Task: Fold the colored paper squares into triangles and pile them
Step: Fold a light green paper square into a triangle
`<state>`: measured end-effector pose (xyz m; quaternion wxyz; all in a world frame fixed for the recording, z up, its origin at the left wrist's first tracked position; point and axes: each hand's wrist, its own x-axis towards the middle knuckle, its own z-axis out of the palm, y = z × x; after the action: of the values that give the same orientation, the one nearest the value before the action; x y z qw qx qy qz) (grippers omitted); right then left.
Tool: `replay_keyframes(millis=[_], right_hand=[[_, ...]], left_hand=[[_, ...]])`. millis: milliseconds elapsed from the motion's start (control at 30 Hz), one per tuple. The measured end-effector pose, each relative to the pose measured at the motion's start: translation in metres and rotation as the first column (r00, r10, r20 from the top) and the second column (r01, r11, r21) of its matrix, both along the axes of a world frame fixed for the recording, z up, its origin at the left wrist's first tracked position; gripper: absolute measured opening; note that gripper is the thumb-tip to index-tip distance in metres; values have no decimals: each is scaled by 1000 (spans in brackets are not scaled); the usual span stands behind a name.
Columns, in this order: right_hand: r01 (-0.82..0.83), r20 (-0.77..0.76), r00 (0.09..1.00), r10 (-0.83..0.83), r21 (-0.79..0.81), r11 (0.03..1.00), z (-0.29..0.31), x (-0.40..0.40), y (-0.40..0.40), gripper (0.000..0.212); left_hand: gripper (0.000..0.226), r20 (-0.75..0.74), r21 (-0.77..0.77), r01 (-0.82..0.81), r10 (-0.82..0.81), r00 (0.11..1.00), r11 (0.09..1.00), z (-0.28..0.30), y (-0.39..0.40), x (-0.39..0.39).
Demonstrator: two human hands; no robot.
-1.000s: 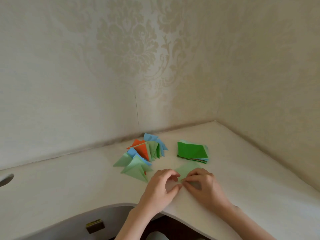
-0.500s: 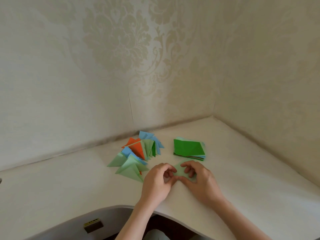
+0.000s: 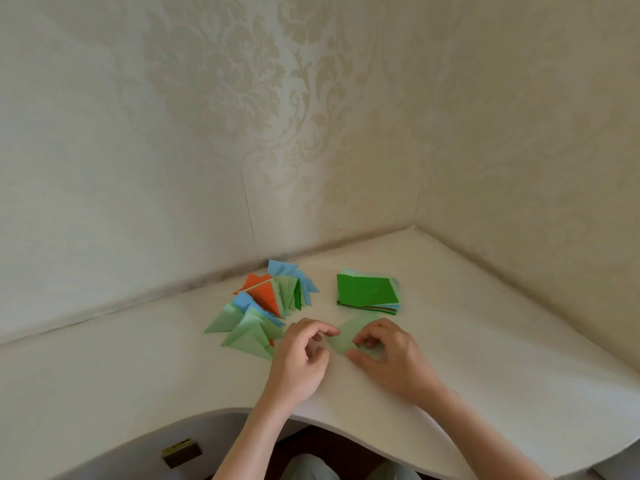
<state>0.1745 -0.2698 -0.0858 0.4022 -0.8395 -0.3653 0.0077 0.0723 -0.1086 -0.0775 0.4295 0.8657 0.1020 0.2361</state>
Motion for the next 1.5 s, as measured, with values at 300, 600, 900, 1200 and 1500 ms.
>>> replay_keyframes(millis=[300, 600, 900, 1200, 1500], right_hand=[[-177, -39, 984, 174, -100, 979, 26, 3, -8, 8], [-91, 108, 991, 83, 67, 994, 11, -2, -18, 14], [-10, 156, 988, 3, 45, 999, 1, -3, -3, 16], [45, 131, 990, -58, 101, 994, -3, -7, 4, 17], [4, 9, 1000, -5, 39, 999, 4, -3, 0, 26]], left_hand=[[36, 48, 202, -26, 16, 999, 979, -7, -2, 2], [20, 55, 66, 6, -10, 998, 998, -3, -3, 1], [14, 80, 145, -45, 34, 996, 988, -8, -4, 1], [28, 55, 283, -94, 82, 995, 954, -13, -6, 8], [23, 30, 166, -96, 92, 995, 982, -10, -4, 9]])
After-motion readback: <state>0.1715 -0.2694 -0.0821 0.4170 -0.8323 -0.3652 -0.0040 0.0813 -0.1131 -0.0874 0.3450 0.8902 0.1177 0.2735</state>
